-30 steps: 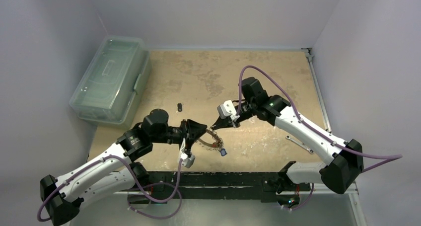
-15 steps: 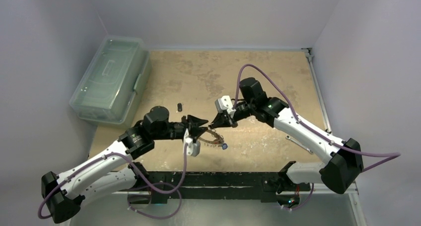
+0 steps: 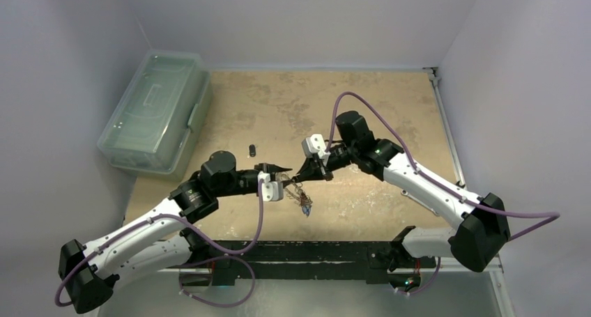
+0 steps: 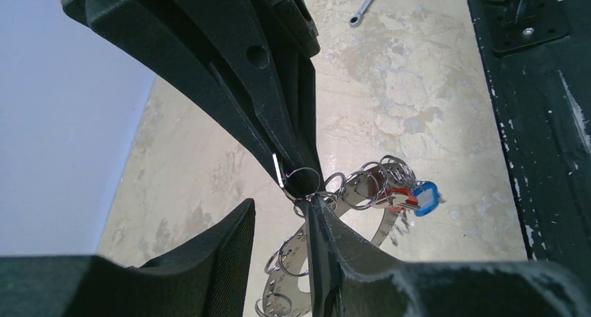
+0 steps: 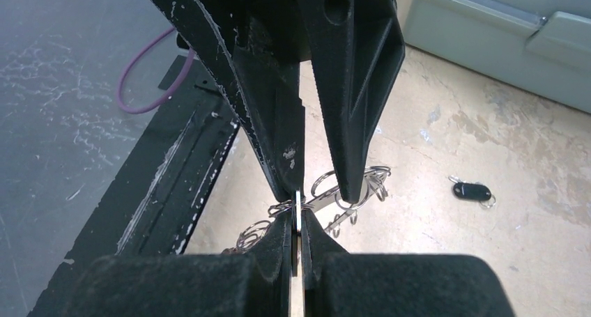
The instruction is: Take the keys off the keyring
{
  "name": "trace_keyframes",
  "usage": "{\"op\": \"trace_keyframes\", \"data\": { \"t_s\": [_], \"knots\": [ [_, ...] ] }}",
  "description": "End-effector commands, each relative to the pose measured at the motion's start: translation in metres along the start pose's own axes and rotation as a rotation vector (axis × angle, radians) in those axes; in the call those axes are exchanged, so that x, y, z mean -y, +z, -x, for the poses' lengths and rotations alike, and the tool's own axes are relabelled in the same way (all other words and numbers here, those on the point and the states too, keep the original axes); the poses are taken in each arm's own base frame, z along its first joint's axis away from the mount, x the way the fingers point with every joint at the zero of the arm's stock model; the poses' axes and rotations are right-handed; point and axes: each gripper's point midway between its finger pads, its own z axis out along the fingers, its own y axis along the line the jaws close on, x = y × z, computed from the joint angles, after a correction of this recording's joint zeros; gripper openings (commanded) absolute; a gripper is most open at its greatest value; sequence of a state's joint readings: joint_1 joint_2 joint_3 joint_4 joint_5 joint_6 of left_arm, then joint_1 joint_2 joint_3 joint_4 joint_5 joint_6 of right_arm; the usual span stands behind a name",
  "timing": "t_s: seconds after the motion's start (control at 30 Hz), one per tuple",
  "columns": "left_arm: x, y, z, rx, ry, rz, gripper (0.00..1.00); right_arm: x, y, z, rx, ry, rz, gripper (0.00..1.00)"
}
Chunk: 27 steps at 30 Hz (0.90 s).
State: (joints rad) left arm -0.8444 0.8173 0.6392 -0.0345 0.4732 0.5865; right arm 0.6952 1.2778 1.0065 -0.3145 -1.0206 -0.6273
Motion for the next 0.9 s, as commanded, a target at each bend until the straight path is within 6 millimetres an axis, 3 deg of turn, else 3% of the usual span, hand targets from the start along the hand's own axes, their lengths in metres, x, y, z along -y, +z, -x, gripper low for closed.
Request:
{"op": "trace_keyframes", "data": {
  "t_s": [0.0, 0.33, 0.5, 0.63, 0.87],
  "knots": [
    [0.009, 0.007, 0.018, 0.095, -0.007, -0.065, 0.32, -0.007, -0.004, 0.021, 0.049, -0.119, 0.036, 0.0],
    [0.033, 0.01, 0.006, 0.058, -0.043, -0.194, 0.31, -0.016, -0.009, 0.026, 0.05, -0.192, 0.075, 0.0],
    [0.038, 0.01, 0.002, 0.034, -0.058, -0.222, 0.24, -0.019, -0.011, 0.029, 0.048, -0.213, 0.084, 0.0],
    [0.033, 0.009, 0.01, 0.048, -0.069, -0.21, 0.0, -0.018, -0.011, 0.028, 0.041, -0.22, 0.079, 0.0],
    [0.009, 0.006, 0.023, 0.054, -0.265, -0.059, 0.0, -0.013, -0.015, 0.021, -0.002, -0.234, 0.039, 0.0]
  ]
}}
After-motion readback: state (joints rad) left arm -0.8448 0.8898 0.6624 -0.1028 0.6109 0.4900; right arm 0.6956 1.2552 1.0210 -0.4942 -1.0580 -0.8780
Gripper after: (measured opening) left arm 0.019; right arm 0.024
